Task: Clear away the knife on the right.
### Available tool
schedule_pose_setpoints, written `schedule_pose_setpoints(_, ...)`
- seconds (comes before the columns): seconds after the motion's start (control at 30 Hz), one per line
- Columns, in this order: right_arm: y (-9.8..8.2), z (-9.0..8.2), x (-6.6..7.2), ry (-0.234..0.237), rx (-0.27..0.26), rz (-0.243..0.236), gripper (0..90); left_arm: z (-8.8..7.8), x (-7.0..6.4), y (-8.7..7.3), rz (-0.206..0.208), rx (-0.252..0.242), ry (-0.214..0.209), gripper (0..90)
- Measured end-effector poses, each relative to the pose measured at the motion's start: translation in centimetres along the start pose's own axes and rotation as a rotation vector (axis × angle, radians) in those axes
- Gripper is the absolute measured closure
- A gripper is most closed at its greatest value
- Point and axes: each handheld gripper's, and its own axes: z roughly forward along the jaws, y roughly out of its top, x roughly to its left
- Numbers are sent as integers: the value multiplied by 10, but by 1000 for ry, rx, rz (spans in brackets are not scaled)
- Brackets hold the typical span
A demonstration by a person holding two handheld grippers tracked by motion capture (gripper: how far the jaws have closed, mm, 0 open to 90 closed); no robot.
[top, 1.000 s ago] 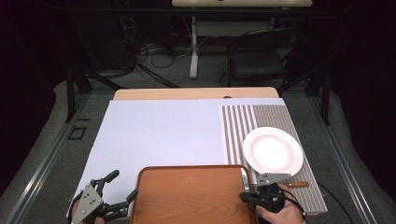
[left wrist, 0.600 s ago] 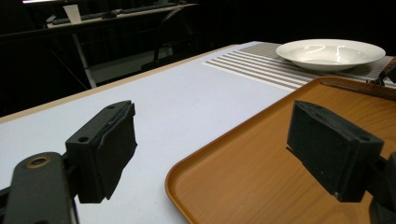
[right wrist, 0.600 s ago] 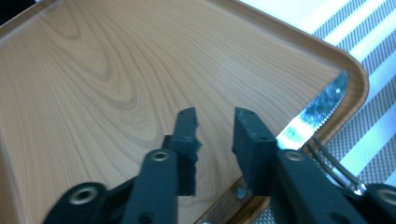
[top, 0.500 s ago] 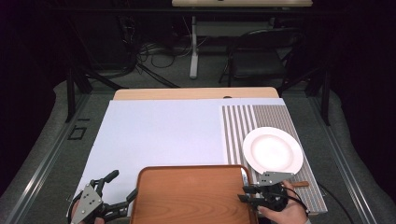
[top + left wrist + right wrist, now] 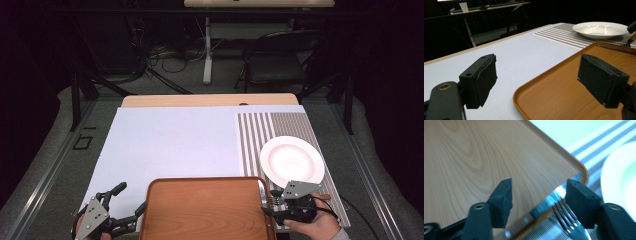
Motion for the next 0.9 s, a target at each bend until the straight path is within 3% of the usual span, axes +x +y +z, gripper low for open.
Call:
schedule_pose_setpoints(0.1, -1, -1, -3, 27, 9, -14, 281, 0, 0, 0, 0, 2, -2, 152)
schedule_pose_setpoints(0.13, -3, -1, -6, 43, 33, -5, 202, 0, 0, 0, 0, 2, -2, 152)
schedule_pose_setpoints(0.33, -10, -5, -11, 21, 4, 13, 84, 0, 0, 0, -2, -1, 0, 152)
schedule_pose_setpoints(0.5, -11, -10, -14, -8, -10, -7, 16, 0, 0, 0, 0, 0, 0, 152)
schedule_pose_setpoints(0.9, -8, -18, -21, -36, -19, -32, 0, 1, 0, 0, 2, 1, -1, 152)
